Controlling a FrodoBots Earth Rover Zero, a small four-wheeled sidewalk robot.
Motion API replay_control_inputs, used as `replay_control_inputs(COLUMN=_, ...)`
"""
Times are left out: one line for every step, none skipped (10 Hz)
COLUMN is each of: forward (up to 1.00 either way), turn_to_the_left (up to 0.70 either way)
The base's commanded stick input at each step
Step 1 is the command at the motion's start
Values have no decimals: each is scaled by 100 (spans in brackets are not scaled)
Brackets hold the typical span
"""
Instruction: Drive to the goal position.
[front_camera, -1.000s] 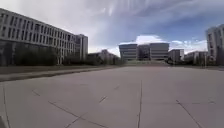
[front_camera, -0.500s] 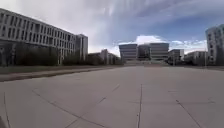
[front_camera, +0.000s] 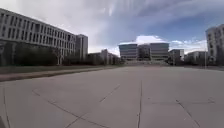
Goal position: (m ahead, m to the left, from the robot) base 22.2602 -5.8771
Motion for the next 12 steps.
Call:
replay_control_inputs(forward=4, turn_to_the_left=0)
replay_control_inputs(forward=4, turn_to_the_left=0)
replay_control_inputs(forward=4, turn_to_the_left=0)
replay_control_inputs(forward=4, turn_to_the_left=0)
replay_control_inputs(forward=4, turn_to_the_left=0)
replay_control_inputs(forward=4, turn_to_the_left=0)
replay_control_inputs(forward=4, turn_to_the_left=0)
replay_control_inputs(forward=4, turn_to_the_left=0)
replay_control_inputs(forward=4, turn_to_the_left=0)
replay_control_inputs(forward=4, turn_to_the_left=0)
replay_control_inputs(forward=4, turn_to_the_left=0)
replay_control_inputs(forward=4, turn_to_the_left=0)
